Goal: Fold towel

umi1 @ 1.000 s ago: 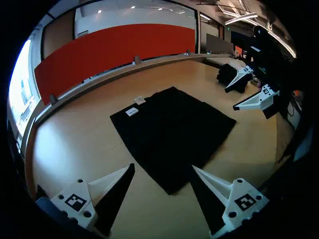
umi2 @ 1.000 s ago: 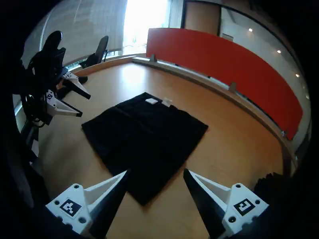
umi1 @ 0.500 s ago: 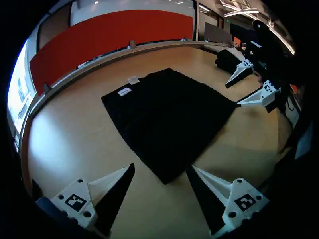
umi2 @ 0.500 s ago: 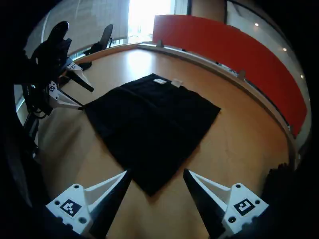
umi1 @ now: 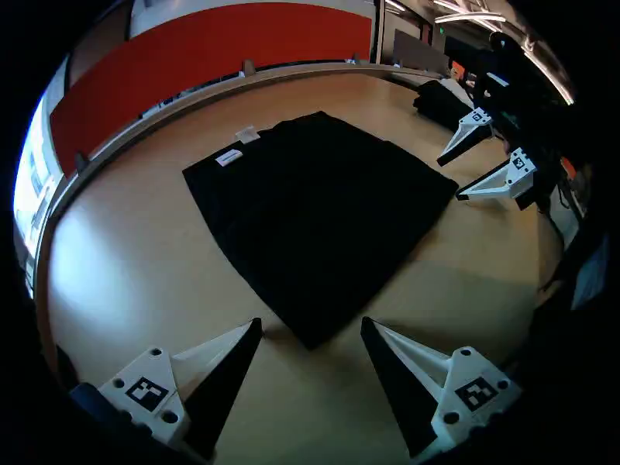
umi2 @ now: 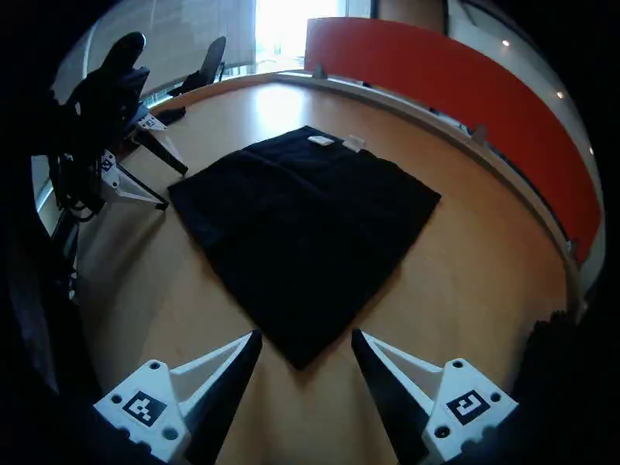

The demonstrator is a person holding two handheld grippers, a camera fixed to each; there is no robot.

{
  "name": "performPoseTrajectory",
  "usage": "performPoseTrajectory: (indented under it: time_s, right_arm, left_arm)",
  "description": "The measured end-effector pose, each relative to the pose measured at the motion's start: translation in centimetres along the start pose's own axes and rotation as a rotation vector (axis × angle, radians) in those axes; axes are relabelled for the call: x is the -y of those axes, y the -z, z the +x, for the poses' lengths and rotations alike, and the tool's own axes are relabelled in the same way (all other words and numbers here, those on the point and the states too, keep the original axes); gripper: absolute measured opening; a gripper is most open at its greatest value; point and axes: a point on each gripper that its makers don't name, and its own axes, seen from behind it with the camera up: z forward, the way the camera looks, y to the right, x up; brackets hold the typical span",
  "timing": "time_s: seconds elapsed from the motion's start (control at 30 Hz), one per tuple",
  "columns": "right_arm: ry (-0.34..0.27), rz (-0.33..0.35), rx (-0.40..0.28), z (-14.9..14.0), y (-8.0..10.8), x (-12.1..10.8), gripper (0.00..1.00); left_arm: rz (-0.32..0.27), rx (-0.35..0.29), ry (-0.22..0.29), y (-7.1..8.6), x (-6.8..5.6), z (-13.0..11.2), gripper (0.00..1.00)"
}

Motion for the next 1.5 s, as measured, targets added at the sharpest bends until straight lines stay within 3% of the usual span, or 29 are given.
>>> performPoseTrajectory:
  time_s: [0.2,0.5,0.77,0.9,1.03,1.23,1.37,1.5]
  right_arm:
    - [0.003,0.014,0.013,-0.4,-0.18,0.25,0.84]
    - [-0.015,0.04,0.02,-0.72,-0.37,0.72,0.66]
    - [-0.018,0.039,0.018,-0.83,-0.29,0.56,0.51]
    - [-0.019,0.037,0.019,-0.82,-0.31,0.5,0.45]
    - [-0.02,0.037,0.02,-0.8,-0.31,0.54,0.4]
    - [-0.025,0.037,0.021,-0.77,-0.29,0.62,0.28]
    - [-0.026,0.041,0.024,-0.77,-0.24,0.8,0.23]
    - [-0.026,0.042,0.027,-0.64,-0.23,0.91,0.2]
  left_arm:
    - [0.003,0.006,-0.01,-0.05,-0.07,-0.1,0.95]
    - [0.006,0.031,-0.007,-0.02,0.02,-0.17,0.93]
    - [0.015,0.037,0.007,-0.02,0.47,-0.18,0.8]
    - [0.015,0.04,0.004,-0.04,0.39,-0.19,0.71]
    - [0.014,0.042,0.002,-0.04,0.09,-0.16,0.52]
    - [0.013,0.046,0.001,-0.04,-0.22,-0.08,0.35]
    - [0.021,0.051,0.014,-0.03,-0.05,-0.02,0.18]
    - [0.02,0.055,0.036,0.02,0.03,0.1,0.16]
